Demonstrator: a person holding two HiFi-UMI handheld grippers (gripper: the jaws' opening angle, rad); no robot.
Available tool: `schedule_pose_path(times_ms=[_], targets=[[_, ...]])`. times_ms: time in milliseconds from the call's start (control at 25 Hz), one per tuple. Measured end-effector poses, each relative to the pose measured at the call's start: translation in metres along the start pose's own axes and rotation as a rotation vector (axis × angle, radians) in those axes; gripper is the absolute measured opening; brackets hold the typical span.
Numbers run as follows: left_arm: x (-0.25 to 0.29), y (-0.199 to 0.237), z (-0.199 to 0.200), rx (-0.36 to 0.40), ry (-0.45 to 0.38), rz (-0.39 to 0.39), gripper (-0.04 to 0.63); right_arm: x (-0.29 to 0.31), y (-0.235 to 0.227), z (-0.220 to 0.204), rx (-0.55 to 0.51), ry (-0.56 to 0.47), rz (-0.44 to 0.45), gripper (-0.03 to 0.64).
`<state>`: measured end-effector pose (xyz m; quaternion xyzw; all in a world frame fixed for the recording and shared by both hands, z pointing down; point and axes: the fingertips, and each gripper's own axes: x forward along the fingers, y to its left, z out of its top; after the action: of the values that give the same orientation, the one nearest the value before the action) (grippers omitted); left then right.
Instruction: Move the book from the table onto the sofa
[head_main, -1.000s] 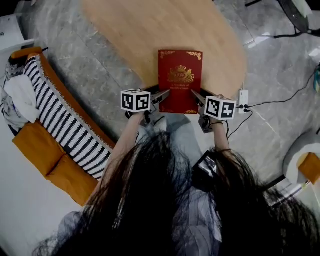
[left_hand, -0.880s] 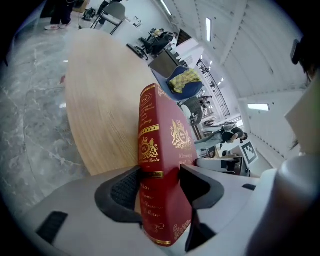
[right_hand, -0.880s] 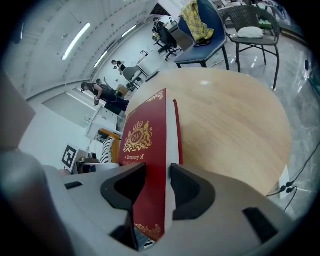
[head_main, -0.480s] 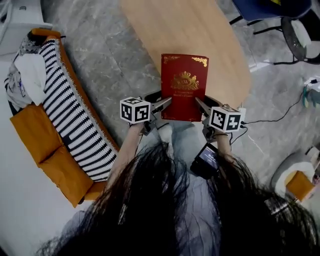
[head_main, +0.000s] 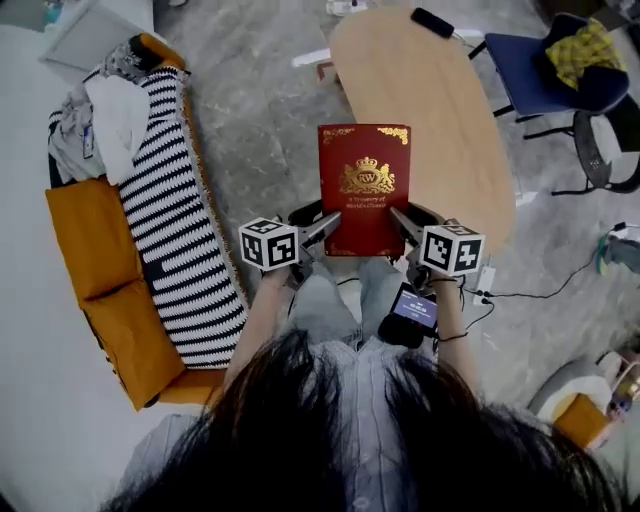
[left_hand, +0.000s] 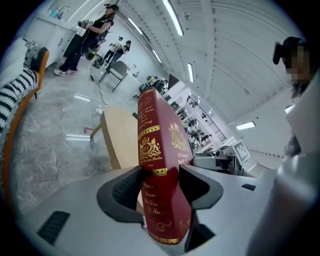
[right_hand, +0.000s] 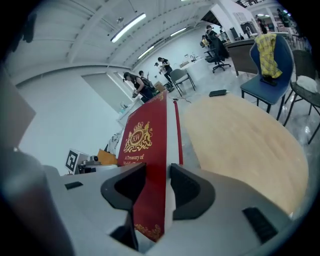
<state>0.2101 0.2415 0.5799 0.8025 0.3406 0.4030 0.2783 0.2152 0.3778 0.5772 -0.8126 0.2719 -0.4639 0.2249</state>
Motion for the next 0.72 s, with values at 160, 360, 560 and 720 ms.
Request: schedule_pose_path(times_ms=[160, 360, 560, 720], targets=[[-0.054, 0.013, 0.010, -0.002, -0.075, 0.017, 0.241, 0.019, 0.054, 0.002, -0.075, 0.014, 0.024, 0.166], [-0.111, 0.030, 0.012, -0.024, -0.158, 0.041, 0.241, 0.043, 0.107, -0.001, -0.156, 0.047, 0.057, 0.166], [-0.139, 0.023, 0.010, -0.059, -0.223, 0.067, 0.241, 0.039, 0.137, 0.001, -0.221, 0.084, 0.089, 0.166], [-0.189, 0.056, 0.001, -0.068, -0.271, 0.075, 0.241, 0.075, 0.181, -0.020, -0.271, 0.113, 0.101, 0.166]])
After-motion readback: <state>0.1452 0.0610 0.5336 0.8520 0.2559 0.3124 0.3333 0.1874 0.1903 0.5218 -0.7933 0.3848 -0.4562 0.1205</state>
